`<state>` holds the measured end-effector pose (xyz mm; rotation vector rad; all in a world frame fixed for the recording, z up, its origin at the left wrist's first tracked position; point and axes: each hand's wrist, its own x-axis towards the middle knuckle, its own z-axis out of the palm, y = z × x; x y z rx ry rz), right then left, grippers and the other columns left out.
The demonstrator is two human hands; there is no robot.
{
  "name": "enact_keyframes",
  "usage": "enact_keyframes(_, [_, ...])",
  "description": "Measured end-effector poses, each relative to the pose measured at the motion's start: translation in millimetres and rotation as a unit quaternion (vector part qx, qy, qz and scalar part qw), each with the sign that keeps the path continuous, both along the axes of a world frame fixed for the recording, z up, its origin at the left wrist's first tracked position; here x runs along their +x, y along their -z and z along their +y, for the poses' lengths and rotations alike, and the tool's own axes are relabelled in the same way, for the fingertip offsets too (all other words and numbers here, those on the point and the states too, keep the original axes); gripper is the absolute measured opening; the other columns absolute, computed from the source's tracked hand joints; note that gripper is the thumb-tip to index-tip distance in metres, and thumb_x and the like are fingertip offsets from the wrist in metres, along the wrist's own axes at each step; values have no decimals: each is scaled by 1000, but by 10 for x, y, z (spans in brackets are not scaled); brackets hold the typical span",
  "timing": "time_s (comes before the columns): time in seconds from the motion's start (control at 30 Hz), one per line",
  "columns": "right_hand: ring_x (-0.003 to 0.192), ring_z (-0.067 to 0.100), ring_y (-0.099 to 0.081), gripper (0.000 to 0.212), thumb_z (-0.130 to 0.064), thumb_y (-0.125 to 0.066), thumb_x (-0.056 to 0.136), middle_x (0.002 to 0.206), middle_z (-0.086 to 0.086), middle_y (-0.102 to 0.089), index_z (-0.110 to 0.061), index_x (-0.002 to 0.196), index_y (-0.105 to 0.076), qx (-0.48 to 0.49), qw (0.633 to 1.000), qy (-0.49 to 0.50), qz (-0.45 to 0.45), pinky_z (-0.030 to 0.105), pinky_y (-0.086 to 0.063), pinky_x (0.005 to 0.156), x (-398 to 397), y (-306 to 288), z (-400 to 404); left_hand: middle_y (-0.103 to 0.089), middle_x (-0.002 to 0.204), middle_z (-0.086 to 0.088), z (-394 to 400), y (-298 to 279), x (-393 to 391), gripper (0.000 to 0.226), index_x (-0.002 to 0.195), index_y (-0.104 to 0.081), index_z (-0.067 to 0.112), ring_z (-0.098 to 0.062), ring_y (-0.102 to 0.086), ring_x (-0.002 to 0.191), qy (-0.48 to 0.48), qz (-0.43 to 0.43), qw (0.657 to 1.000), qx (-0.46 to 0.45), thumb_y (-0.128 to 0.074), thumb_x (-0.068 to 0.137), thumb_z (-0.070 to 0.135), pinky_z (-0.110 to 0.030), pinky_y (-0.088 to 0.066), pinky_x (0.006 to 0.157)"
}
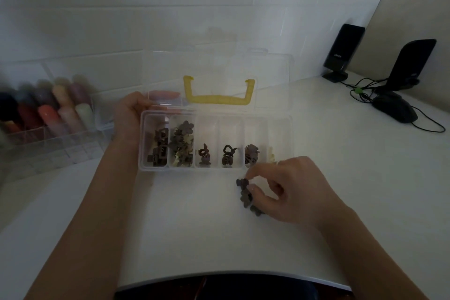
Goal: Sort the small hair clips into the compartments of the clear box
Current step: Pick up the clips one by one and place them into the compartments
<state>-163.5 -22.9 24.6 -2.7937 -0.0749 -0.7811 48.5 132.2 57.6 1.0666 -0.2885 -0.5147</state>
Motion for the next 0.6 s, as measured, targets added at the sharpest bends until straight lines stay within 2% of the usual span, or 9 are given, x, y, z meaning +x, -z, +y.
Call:
enact_keyframes(0.07, [37,6,-29,25,-43,-52,78,41,-13,-29,-25,81,-71,-19,1000,-3,16,15,-32,41,-32,12,13,-65,58,-9,-4,7,7,38,70,-75,6,-20,-63,53,-3,12,1000,-7,-43,56,21,-20,-53,54])
enact_keyframes(0.13, [35,9,-40,36,-51,-51,76,38,-10,-39,-28,95,-71,-61,997,17,46,12,-32,42,-68,53,34,-66,59,-10,-4,14,15,39,74,-74,5,-21,-63,54,-2,9,1000,-1,-43,57,21,-22,-54,55])
enact_keyframes(0.2, [35,7,-48,46,-58,-47,74,38,-10,-49,-32,106,-68,-89,992,43,79,11,-33,42,-85,105,53,-68,58,-10,-6,14,15,38,69,-76,8,-20,-64,55,4,-3,1000,7,-42,58,21,-21,-54,55])
enact_keyframes(0.27, [35,4,-48,48,-60,-44,75,39,-11,-50,-35,111,-65,-84,992,50,85,12,-35,42,-73,138,47,-69,59,-9,-5,10,19,38,66,-77,9,-19,-65,55,8,-6,1000,4,-42,58,22,-21,-54,56])
enact_keyframes(0.37, [38,3,-50,42,-60,-46,74,42,-14,-42,-37,107,-59,-73,993,52,79,17,-38,39,-51,146,52,-70,61,-10,-6,26,38,39,68,-77,10,-21,-65,58,3,-13,1000,12,-42,58,23,-22,-54,58])
enact_keyframes(0.43, [37,5,-48,36,-62,-46,73,47,-15,-32,-35,97,-50,-69,992,62,89,18,-35,38,-53,134,67,-70,62,-10,-8,32,45,39,69,-77,9,-21,-64,58,3,-11,1000,13,-43,57,23,-22,-54,57])
enact_keyframes(0.53, [37,5,-45,31,-60,-48,73,50,-16,-30,-31,83,-44,-63,991,72,90,18,-30,37,-62,128,65,-70,61,-10,-13,33,42,39,69,-77,9,-21,-65,56,5,-11,1000,9,-42,57,23,-21,-54,55])
enact_keyframes(0.6, [38,5,-43,24,-53,-49,74,50,-16,-31,-30,81,-46,-50,994,66,74,18,-34,38,-62,126,64,-70,61,-10,-16,28,37,40,67,-77,9,-20,-65,56,5,-13,1000,7,-41,57,22,-20,-54,55])
